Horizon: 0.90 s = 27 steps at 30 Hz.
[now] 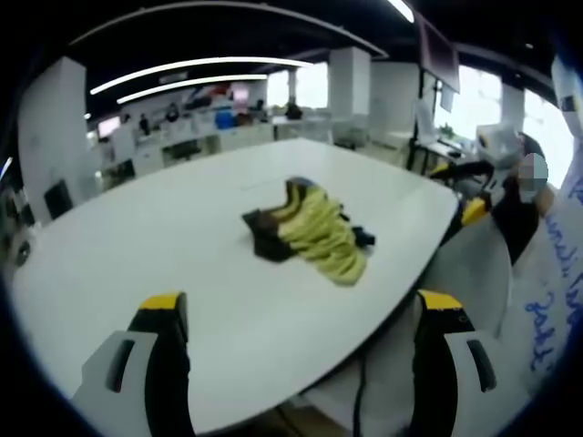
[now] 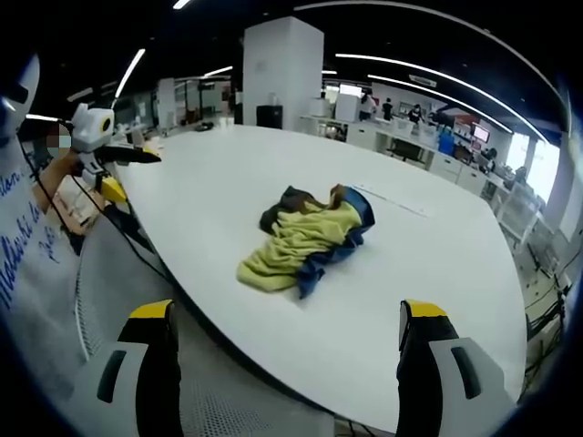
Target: Fold the garment on the visible template until the final outline fits inside the template.
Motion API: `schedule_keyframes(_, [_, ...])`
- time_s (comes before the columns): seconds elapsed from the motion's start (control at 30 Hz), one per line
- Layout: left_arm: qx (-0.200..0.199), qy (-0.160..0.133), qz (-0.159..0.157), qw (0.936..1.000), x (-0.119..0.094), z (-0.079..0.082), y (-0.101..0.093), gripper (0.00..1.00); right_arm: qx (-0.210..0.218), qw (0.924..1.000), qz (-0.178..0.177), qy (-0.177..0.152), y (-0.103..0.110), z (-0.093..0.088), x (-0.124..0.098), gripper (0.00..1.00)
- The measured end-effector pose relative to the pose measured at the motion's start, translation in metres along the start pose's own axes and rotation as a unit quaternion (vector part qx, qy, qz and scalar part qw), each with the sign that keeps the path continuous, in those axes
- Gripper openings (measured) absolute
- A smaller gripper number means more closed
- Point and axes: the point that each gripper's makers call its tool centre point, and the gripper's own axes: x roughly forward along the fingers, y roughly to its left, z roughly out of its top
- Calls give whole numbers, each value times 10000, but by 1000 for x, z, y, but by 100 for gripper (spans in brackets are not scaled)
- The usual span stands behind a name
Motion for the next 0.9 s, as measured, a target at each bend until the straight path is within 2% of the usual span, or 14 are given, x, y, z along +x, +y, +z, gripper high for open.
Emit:
schedule_keyframes(0.27, [-72, -28, -7, 10000, 0, -1, 1, 99, -47, 9999, -113, 62, -8, 4, -2, 100])
schedule_keyframes(0.4, [7, -64, -18, 10000, 0, 3, 5, 99, -92, 9999, -103, 27, -12, 13, -4, 100])
schedule_keyframes(0.6, [-21, -108, -215, 9997, 4, 5, 4, 98, -234, 9993, -273, -68, -23, 27, -1, 99])
schedule_keyframes(0.8, [27, -45, -300, 9995, 4, 3, 4, 97, -397, 9990, -208, -29, -21, 35, 5, 96])
schedule_keyframes(0.9, [-20, -129, -281, 9995, 3, 7, 5, 96, -373, 9990, -215, -73, -22, 41, 10, 96])
